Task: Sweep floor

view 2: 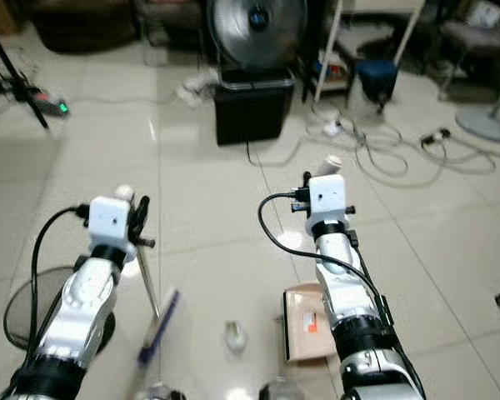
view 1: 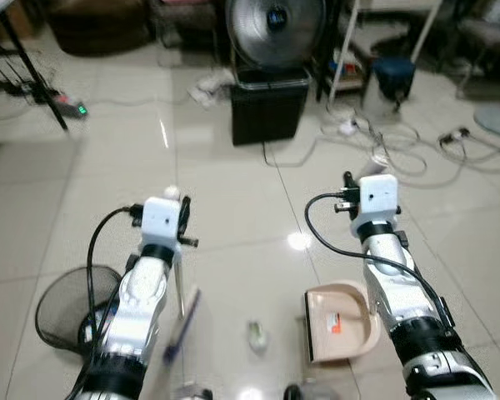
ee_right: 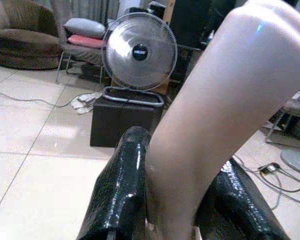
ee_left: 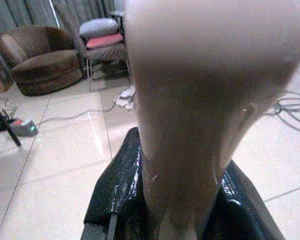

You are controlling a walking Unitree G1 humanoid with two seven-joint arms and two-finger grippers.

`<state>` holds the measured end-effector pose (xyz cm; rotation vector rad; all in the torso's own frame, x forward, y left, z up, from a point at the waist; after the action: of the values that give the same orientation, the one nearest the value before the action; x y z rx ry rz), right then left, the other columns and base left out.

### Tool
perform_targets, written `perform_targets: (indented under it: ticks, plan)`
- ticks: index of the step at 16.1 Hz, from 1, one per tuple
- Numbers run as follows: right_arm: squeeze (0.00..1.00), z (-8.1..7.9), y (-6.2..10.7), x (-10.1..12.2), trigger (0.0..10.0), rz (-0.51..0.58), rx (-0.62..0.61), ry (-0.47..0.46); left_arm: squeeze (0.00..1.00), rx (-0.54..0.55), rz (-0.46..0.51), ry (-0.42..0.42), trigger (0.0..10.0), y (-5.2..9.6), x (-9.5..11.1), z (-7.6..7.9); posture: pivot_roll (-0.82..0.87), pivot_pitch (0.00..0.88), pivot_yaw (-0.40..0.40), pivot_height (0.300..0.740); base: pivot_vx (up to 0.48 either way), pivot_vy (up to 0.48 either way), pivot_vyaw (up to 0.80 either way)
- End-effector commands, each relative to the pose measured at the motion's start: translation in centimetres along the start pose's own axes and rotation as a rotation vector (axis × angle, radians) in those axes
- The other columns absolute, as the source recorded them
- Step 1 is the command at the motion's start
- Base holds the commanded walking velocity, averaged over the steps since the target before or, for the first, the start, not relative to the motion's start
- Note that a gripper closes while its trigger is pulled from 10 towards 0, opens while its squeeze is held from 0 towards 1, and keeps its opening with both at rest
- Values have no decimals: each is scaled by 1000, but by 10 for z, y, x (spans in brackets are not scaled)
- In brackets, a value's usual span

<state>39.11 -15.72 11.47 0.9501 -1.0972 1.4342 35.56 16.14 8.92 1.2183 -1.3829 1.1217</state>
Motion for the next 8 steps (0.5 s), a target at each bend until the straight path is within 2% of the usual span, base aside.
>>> perform_targets:
  ticks: [1, 4, 6, 8]
  plan:
    - [0, -3, -6, 17, 10000, 70, 17, 12, 0, 11, 64, -11, 10000, -1, 15, -3, -30, 206, -7, 740, 0, 0, 0]
    - [0, -20, -8, 23, 10000, 125, 40, -2, 0, -8, 79, -3, 10000, 11, 12, 1, -10, 266, -10, 740, 0, 0, 0]
    - [0, -30, -6, 25, 10000, 139, 57, -16, 0, -18, 85, -4, 10000, 14, 13, 3, -2, 274, -11, 740, 0, 0, 0]
    - [0, -57, -1, 24, 10000, 153, 122, -23, 0, -30, 88, 1, 10000, 15, 14, 8, 11, 287, -13, 740, 0, 0, 0]
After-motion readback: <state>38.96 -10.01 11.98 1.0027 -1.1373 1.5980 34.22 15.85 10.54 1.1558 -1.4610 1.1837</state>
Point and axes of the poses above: a point about 5 cm out from each wrist's last joint towards the gripper, its own y axis pointing back from the gripper into the wrist, its own x axis along the axis of the wrist's last joint, z = x × y, the point moved 6 cm from there along -y, pointing out of the wrist towards the gripper, and after that the axes turned 3 degrees about y, right-handed, at the moved point
